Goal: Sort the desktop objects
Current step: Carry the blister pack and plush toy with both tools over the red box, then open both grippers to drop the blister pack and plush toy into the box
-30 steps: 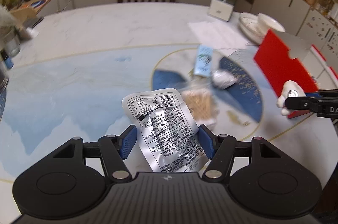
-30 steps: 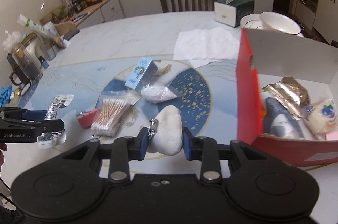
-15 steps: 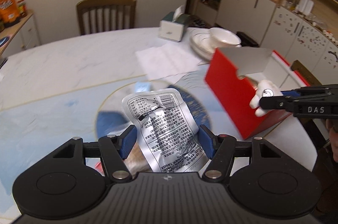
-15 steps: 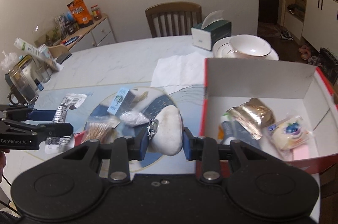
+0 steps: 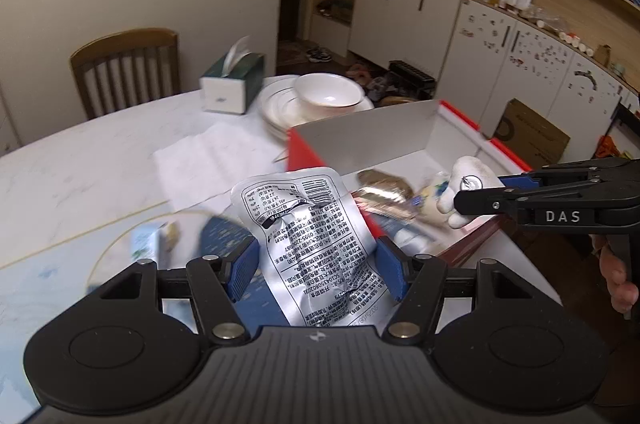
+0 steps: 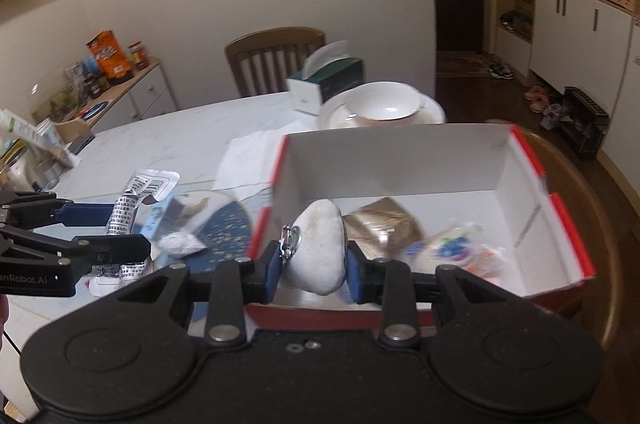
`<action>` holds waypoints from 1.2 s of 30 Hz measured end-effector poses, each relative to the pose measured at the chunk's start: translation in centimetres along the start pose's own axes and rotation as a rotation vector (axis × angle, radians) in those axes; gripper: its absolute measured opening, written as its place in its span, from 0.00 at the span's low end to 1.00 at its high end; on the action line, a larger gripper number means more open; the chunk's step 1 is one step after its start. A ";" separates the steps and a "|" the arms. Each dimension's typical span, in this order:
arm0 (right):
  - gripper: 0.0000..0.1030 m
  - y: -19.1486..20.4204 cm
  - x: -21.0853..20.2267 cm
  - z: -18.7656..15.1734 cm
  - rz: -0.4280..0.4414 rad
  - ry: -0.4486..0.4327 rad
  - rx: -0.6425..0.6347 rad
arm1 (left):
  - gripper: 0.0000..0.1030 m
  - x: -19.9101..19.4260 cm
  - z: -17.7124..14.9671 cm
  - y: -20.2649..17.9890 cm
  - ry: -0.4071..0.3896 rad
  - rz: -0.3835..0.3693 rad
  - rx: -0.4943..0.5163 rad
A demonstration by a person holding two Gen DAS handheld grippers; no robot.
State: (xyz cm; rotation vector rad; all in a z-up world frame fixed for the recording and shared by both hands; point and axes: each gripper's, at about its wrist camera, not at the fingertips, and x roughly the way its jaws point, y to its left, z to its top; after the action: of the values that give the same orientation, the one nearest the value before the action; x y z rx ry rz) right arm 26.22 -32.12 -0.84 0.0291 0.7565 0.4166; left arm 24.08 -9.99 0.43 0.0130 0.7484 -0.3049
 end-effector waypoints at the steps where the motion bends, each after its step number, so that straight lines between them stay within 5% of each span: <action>1: 0.31 -0.6 -0.2 0.0 -0.008 -0.004 0.004 | 0.61 0.4 0.3 -0.5 -0.001 -0.007 0.007; 24: 0.31 -9.4 1.2 0.7 -0.100 -0.011 0.055 | 0.61 9.4 6.0 -7.7 0.035 -0.067 0.124; 36: 0.31 -9.7 4.8 0.7 -0.014 0.114 0.013 | 0.61 15.2 7.4 -8.7 0.133 -0.072 0.187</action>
State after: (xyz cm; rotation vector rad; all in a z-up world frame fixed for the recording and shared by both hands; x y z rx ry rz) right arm 33.25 -39.09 -5.17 0.0128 0.8716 0.4026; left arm 37.12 -23.32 -3.53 0.1853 0.8510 -0.4449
